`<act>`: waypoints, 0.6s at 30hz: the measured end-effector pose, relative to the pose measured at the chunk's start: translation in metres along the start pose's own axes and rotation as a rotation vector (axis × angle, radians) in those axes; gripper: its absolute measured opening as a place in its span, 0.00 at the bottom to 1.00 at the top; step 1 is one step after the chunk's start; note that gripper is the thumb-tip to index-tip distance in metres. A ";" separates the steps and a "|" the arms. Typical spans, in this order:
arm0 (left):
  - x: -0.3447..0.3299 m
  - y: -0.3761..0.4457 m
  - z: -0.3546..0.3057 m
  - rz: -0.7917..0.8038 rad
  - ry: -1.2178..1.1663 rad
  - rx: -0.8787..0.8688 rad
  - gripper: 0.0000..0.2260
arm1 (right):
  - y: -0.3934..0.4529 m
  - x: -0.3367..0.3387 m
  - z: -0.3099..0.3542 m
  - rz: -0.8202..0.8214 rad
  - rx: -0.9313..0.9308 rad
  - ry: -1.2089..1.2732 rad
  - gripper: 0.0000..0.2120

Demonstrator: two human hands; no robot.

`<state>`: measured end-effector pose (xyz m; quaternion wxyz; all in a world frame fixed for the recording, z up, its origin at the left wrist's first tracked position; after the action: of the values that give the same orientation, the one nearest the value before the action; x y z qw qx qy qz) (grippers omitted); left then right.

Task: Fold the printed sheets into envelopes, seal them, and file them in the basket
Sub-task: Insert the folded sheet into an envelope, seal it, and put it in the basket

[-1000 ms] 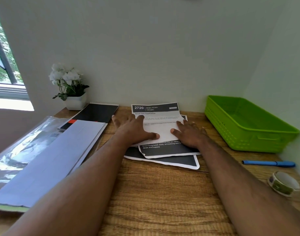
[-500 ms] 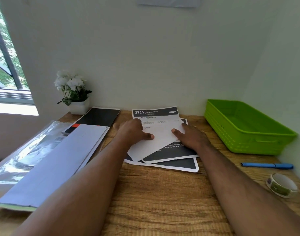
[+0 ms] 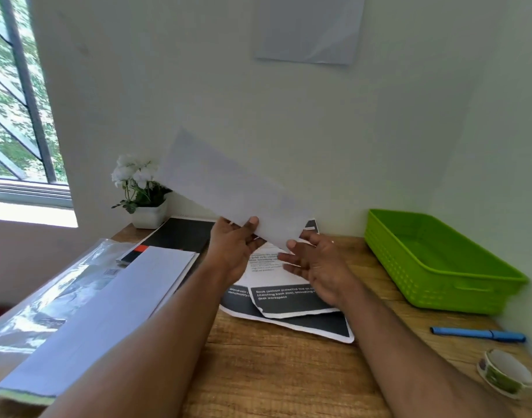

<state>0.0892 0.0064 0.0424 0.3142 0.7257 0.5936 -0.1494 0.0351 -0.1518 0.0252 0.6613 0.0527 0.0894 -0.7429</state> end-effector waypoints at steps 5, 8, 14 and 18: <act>0.000 -0.004 0.000 -0.012 -0.148 0.107 0.17 | 0.004 0.032 0.015 -0.202 0.116 0.242 0.04; 0.015 0.003 -0.002 -0.162 -0.229 0.088 0.26 | 0.000 0.062 0.023 -0.257 0.180 0.266 0.04; 0.055 0.011 -0.014 -0.382 -0.060 -0.019 0.11 | 0.004 0.081 0.018 -0.307 0.160 0.223 0.04; 0.065 0.016 -0.023 -0.333 0.364 -0.098 0.10 | 0.005 0.089 0.012 -0.333 0.136 0.155 0.05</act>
<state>0.1175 0.0691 0.0260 0.2076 0.6167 0.7584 -0.0370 0.0297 -0.2417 0.0193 0.5153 0.1389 0.0973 -0.8401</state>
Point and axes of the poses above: each hand's wrist, its own y-axis towards the middle knuckle, its own x-axis out of the back of the hand, z = x × y, the point moved 6 cm from there along y, towards the middle knuckle, and after that the axes turned 8 degrees about -x, right-handed, at the moved point
